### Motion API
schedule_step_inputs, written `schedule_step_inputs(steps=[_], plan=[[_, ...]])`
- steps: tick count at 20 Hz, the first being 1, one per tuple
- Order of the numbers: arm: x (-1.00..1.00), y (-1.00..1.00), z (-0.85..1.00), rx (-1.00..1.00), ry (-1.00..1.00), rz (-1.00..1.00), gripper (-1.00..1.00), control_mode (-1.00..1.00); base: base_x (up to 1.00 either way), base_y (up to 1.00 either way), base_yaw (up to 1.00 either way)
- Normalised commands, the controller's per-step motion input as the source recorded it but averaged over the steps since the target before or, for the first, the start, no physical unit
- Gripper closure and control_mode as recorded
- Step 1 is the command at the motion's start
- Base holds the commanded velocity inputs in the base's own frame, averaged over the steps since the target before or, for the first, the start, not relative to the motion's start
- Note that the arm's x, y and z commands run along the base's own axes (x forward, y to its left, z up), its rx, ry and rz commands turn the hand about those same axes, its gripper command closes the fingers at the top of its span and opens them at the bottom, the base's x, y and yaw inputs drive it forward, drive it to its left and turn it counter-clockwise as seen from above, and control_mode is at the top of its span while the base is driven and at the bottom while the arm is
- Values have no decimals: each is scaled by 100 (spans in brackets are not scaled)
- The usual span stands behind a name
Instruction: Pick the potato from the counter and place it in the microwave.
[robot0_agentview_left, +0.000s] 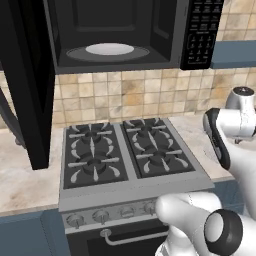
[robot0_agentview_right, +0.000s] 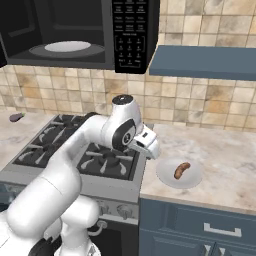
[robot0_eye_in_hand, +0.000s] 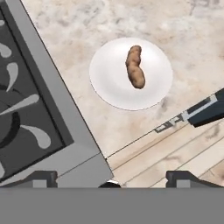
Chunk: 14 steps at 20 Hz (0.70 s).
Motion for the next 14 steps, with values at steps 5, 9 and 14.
schedule_step_inputs(steps=[5, 9, 14], plan=[[41, -98, -52, 1, -6, -18, -100, -100, 0, 0, 0], [31, -96, -32, 4, -1, -1, -100, -100, 0, 0, 0], [42, -45, -8, 1, -3, 0, -100, -100, 0, 0, 0]])
